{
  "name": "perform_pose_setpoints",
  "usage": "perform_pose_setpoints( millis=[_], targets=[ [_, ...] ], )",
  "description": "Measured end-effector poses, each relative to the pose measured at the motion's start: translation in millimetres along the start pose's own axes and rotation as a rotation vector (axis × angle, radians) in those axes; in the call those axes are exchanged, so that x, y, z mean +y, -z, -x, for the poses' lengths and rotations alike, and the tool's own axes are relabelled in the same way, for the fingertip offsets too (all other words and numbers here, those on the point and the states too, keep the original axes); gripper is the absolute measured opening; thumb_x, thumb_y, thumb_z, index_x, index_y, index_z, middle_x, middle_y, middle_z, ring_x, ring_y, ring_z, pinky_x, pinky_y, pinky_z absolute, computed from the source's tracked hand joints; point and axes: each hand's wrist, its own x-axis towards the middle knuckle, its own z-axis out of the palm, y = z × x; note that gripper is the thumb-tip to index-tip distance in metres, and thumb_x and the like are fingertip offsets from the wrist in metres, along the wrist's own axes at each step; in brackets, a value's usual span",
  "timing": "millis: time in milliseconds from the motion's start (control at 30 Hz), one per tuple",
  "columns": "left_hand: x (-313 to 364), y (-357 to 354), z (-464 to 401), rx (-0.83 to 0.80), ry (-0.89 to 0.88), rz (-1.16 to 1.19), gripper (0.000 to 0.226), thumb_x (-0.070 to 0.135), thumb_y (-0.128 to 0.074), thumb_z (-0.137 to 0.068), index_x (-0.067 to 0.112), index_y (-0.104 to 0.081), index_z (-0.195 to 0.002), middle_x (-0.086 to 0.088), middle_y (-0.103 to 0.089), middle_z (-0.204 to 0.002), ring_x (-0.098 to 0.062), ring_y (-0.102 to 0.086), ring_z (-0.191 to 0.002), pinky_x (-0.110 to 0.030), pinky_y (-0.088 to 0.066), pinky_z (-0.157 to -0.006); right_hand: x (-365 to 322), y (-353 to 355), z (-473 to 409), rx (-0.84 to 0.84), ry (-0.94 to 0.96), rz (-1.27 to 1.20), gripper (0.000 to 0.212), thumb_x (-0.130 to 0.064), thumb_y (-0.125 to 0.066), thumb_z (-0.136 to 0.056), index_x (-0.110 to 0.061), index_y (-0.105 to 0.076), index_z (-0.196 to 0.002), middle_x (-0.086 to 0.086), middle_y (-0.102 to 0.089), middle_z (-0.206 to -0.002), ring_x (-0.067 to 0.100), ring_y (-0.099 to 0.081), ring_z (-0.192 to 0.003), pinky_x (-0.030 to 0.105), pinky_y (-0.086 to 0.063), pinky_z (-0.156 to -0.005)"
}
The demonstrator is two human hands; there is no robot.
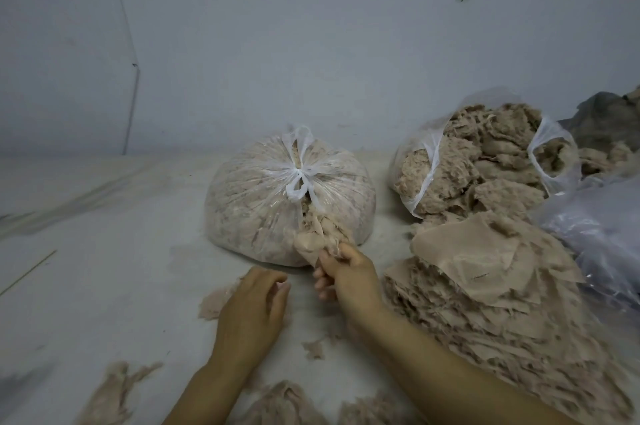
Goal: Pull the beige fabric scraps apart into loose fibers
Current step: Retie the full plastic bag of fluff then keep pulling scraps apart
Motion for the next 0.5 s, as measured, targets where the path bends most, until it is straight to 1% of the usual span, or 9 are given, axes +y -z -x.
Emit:
perform_pose_setpoints(
  millis=[67,133,200,233,267,333,400,433,500],
  targets=[
    [8.4,-0.5,0.9,-0.011,0.034,0.159,0.006,0.026,-0.058,-0.092,0.025,-0.064,-0.089,0.013,-0.06,-0.084,0.0,-0.057,-0.076,-0.01,-0.041,-0.064,8.2,10.3,12.5,-0.061,0.079,0.128,0.017,-0.012,-0.055,-0.096,-0.003,-0.053,-0.081,0.005,-0.056,-0.061,0.009,-0.05,-0.043,0.022,-0.04,-0.041],
    [20.4,-0.4,2.4,-0.135,0.256,0.558,0.014,0.038,-0.059,-0.087,0.027,-0.065,-0.093,0.004,-0.069,-0.084,-0.001,-0.065,-0.076,-0.01,-0.048,-0.064,15.5,22.3,25.4,-0.111,0.152,0.222,0.021,-0.015,-0.056,-0.095,-0.003,-0.054,-0.078,0.003,-0.057,-0.06,0.011,-0.052,-0.048,0.024,-0.041,-0.045],
    [31.6,-3.9,6.2,-0.385,0.479,0.989,0.035,0.045,-0.063,-0.077,0.022,-0.064,-0.104,-0.006,-0.073,-0.093,-0.019,-0.071,-0.084,-0.031,-0.058,-0.072,22.3,33.3,38.8,-0.17,0.191,0.271,0.023,-0.015,-0.058,-0.094,-0.013,-0.056,-0.071,0.0,-0.057,-0.057,0.013,-0.052,-0.049,0.023,-0.041,-0.047],
    [34.5,-6.6,8.1,-0.454,0.534,1.099,0.04,0.041,-0.066,-0.075,0.02,-0.061,-0.109,-0.01,-0.073,-0.097,-0.026,-0.071,-0.088,-0.038,-0.058,-0.076,25.1,36.7,45.1,-0.203,0.19,0.285,0.028,-0.013,-0.057,-0.094,-0.02,-0.057,-0.067,-0.001,-0.057,-0.055,0.012,-0.052,-0.048,0.021,-0.041,-0.047],
    [35.8,-8.6,9.2,-0.468,0.563,1.147,0.041,0.034,-0.069,-0.074,0.019,-0.059,-0.111,-0.013,-0.072,-0.098,-0.029,-0.07,-0.088,-0.039,-0.058,-0.076,28.4,38.8,50.2,-0.234,0.179,0.301,0.032,-0.012,-0.056,-0.095,-0.024,-0.059,-0.065,-0.002,-0.056,-0.054,0.011,-0.052,-0.047,0.02,-0.041,-0.046],
    [38.0,-9.4,9.6,-0.379,0.587,1.169,0.034,0.018,-0.071,-0.075,0.018,-0.059,-0.107,-0.016,-0.072,-0.091,-0.025,-0.07,-0.077,-0.034,-0.057,-0.068,32.6,40.5,58.2,-0.273,0.127,0.315,0.036,-0.01,-0.055,-0.095,-0.026,-0.061,-0.064,-0.003,-0.056,-0.053,0.01,-0.051,-0.045,0.02,-0.041,-0.043],
    [38.2,-9.4,8.3,-0.286,0.601,1.15,0.016,0.005,-0.067,-0.08,0.012,-0.066,-0.094,-0.014,-0.072,-0.082,-0.019,-0.068,-0.067,-0.027,-0.056,-0.059,33.7,43.7,59.4,-0.266,0.042,0.25,0.03,-0.005,-0.053,-0.095,-0.018,-0.059,-0.069,-0.001,-0.058,-0.054,0.011,-0.051,-0.043,0.021,-0.04,-0.04],
    [37.4,-9.7,7.9,-0.265,0.604,1.125,0.013,0.001,-0.065,-0.082,0.009,-0.067,-0.092,-0.011,-0.072,-0.08,-0.017,-0.068,-0.066,-0.025,-0.055,-0.058,32.6,46.4,57.6,-0.253,0.006,0.197,0.025,-0.003,-0.052,-0.095,-0.013,-0.058,-0.072,0.002,-0.058,-0.055,0.011,-0.051,-0.044,0.022,-0.041,-0.04],
    [35.4,-8.8,7.6,-0.243,0.615,1.115,0.013,0.002,-0.064,-0.083,0.005,-0.066,-0.096,-0.009,-0.073,-0.08,-0.016,-0.068,-0.069,-0.024,-0.056,-0.059,29.6,51.1,53.1,-0.218,-0.048,0.079,0.017,-0.004,-0.053,-0.094,-0.006,-0.06,-0.079,0.007,-0.06,-0.062,0.015,-0.053,-0.049,0.023,-0.044,-0.042]
  ],
)
